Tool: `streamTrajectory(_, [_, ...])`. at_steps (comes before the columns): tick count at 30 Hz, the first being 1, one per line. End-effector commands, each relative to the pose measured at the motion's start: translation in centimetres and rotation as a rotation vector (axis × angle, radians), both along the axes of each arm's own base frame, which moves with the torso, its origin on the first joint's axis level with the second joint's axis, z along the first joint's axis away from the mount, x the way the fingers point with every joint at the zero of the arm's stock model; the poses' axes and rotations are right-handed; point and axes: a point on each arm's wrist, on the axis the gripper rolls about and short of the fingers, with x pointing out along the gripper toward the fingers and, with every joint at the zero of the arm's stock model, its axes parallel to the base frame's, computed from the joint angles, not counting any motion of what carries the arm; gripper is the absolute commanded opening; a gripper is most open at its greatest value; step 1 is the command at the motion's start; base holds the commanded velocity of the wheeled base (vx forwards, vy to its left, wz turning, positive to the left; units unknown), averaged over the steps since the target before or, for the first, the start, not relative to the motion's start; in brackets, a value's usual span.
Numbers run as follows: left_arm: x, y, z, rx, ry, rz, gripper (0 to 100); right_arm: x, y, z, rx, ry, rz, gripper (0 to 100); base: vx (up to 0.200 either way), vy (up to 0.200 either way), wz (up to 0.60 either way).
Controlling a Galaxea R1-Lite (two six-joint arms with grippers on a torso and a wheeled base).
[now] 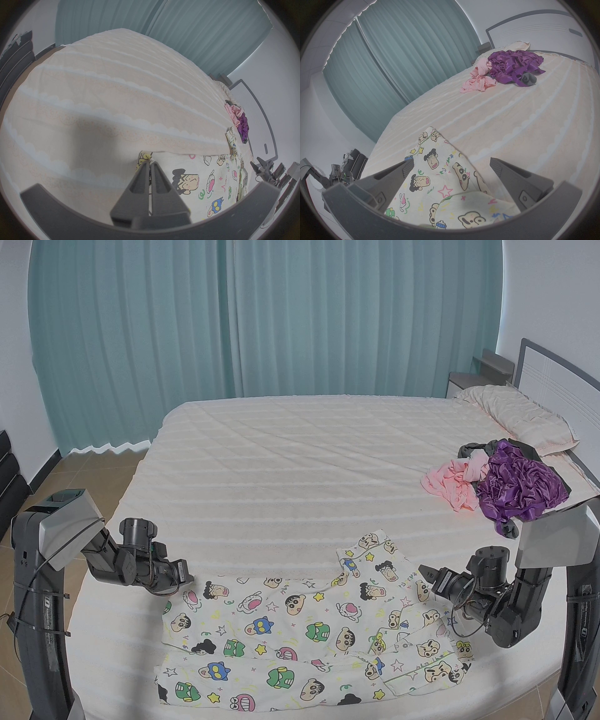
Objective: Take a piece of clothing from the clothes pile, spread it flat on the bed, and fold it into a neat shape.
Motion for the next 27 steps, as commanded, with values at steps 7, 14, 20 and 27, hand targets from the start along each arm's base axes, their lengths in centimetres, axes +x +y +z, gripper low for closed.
streamTrajectory(7, [-0.2,0.2,1.6,-0.069,-0.027,0.099,0,6.5,0.2,0.9,-0.022,0.007,0.035,100,0.0,0.0,0.0])
streamTrajectory(14, [-1.3,0.3,2.8,-0.101,-0.081,0.231,0,9.8,0.3,-1.0,-0.036,0.059,0.115,100,0.0,0.0,0.0])
streamTrajectory(20, [-1.9,0.3,2.5,-0.121,-0.11,0.261,0,11.2,-0.1,-1.4,-0.041,0.087,0.135,100,0.0,0.0,0.0])
streamTrajectory(27, [-1.9,0.9,2.2,-0.118,-0.107,0.273,0,12.7,-0.2,-1.7,-0.012,0.094,0.175,100,0.0,0.0,0.0])
